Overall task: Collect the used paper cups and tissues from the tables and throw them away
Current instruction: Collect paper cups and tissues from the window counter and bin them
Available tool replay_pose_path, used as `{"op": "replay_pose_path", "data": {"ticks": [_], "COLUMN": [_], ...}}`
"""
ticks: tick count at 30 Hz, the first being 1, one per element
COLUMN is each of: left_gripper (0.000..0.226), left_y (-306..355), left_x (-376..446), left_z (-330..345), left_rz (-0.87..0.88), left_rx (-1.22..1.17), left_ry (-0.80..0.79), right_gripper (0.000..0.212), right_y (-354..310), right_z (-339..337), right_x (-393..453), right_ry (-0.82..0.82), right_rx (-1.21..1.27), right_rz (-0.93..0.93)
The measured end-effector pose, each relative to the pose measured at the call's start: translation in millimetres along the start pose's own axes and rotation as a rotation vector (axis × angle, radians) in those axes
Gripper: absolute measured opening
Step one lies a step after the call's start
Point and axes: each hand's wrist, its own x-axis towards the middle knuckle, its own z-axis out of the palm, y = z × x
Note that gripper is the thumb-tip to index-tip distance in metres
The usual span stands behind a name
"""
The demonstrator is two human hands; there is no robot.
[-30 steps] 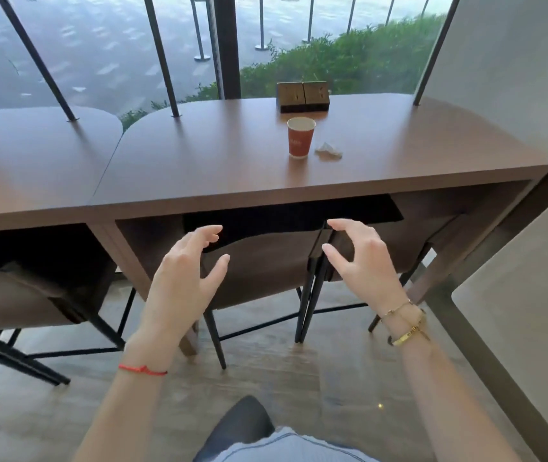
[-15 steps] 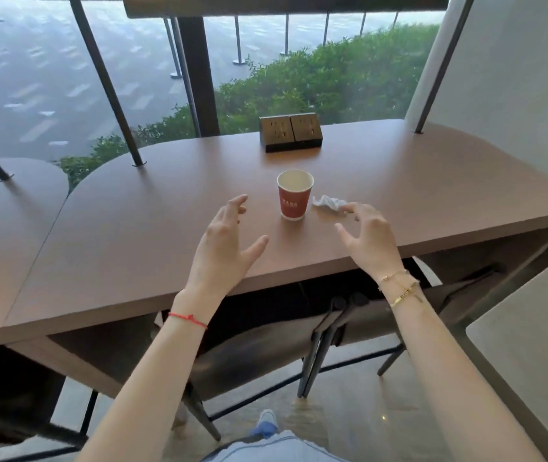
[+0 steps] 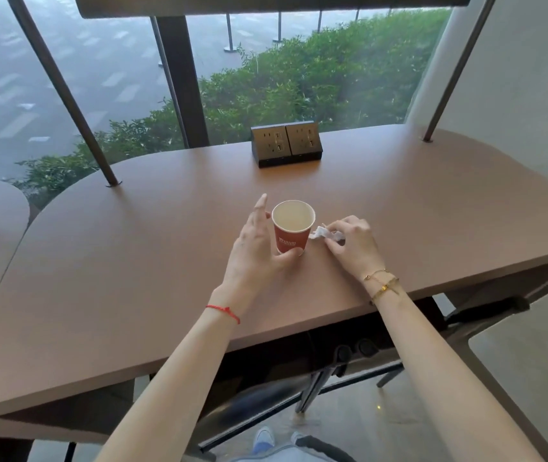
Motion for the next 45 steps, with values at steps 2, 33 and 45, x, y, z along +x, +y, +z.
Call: {"op": "replay_pose_path", "data": {"ticks": [2,33,45], "left_gripper": [0.110,0.062,0.069], "left_y": [2.3,24.5,17.8], "left_x": [3.5,-124.3,-226.3], "left_z": [4.2,-3.0,-12.8], "left_rz": [-0.020,0.222,0.596], "left_rx": [-0.023,-0.315,-0.273], "left_ry": [0.010,-0.243,-0.702], "right_gripper": [0.014,0.010,0.008], "right_y": [2.5,13.5,-102.6], "right_z": [1.1,-60.9,-37.8], "right_x": [1.8,-260.9,-494.2], "right_ry": [0.014,0.365,0.643], "right_rx": [0.011,0.110,-0.018], "right_rz": [-0.013,0.329,0.827]}}
